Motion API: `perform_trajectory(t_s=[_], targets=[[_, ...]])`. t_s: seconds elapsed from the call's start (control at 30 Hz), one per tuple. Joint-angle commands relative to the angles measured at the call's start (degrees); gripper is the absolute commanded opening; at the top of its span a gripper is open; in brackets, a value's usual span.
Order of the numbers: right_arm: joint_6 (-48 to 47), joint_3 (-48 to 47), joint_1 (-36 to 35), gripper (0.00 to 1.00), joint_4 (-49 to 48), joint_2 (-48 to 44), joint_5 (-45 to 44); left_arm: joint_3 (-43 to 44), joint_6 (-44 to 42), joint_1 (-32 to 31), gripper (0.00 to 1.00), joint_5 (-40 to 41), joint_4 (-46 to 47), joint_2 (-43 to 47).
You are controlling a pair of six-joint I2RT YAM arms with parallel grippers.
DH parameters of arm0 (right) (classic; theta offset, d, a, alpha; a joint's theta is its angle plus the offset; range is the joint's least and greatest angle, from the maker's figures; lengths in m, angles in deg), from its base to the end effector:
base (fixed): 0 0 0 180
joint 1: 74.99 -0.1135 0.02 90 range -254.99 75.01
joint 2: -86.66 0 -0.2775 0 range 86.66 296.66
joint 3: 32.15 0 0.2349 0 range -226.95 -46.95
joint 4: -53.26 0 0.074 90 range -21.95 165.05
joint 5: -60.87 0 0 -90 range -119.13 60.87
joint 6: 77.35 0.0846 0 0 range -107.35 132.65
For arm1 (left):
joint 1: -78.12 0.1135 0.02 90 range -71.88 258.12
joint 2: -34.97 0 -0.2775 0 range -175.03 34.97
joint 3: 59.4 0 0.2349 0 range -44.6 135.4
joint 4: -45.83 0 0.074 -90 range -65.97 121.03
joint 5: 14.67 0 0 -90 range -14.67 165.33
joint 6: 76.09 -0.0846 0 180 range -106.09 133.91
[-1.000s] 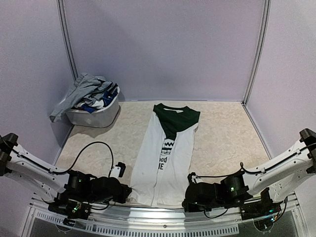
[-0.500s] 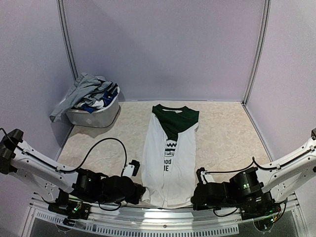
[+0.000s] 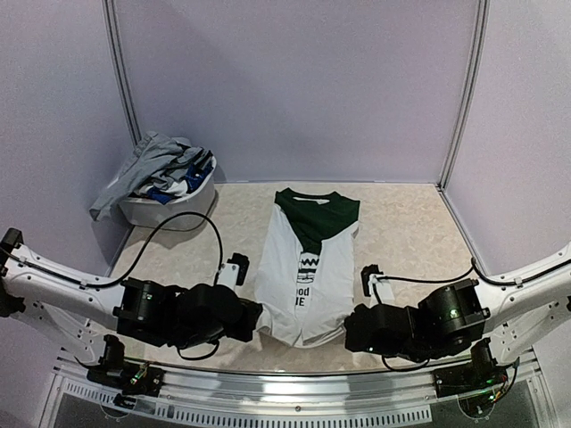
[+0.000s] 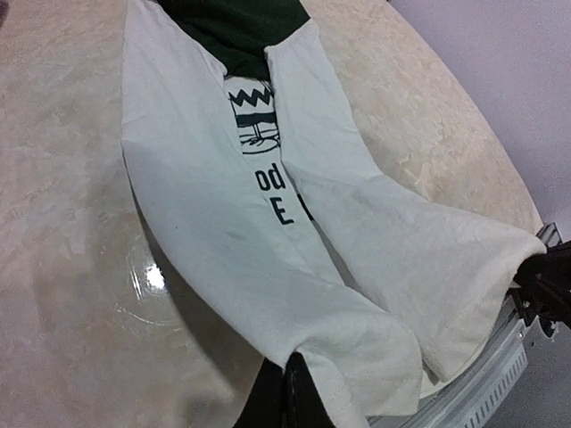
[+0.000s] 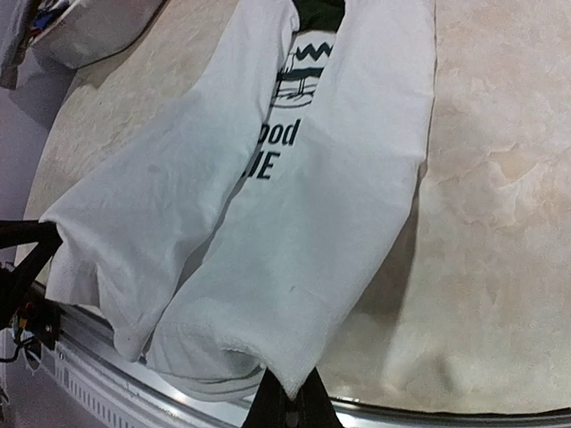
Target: Fold and stack the mixed laundry pile
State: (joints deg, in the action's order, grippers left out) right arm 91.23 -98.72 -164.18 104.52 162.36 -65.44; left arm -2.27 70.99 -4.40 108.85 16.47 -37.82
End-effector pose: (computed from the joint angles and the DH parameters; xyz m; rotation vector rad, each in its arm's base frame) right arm 0.0537 0.2529 0.2215 -0.0148 2.4172 0.5488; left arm 0.0810 -0.2579 0.2129 0.2230 2.2694 -0.6439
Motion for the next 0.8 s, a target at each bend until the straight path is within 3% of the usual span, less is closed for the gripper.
perform_trajectory(t_s=[0.0, 0.2, 0.77], targets=[[-4.7, -1.2, 4.3, 0.01, 1.3, -1.4, -4.8, 2.9, -4.4, 2.9, 0.02, 1.6, -1.3, -2.0], [-10.7, -3.8, 8.9, 0.01, 0.0, -1.9, -5.8, 6.6, -7.4, 6.9, 0.02, -0.3, -0.6, -4.9], [-23.1, -7.4, 24.2, 0.01, -9.2, 4.9, 3.3, 15.0, -15.3, 17.9, 0.02, -5.5, 1.2, -15.8]])
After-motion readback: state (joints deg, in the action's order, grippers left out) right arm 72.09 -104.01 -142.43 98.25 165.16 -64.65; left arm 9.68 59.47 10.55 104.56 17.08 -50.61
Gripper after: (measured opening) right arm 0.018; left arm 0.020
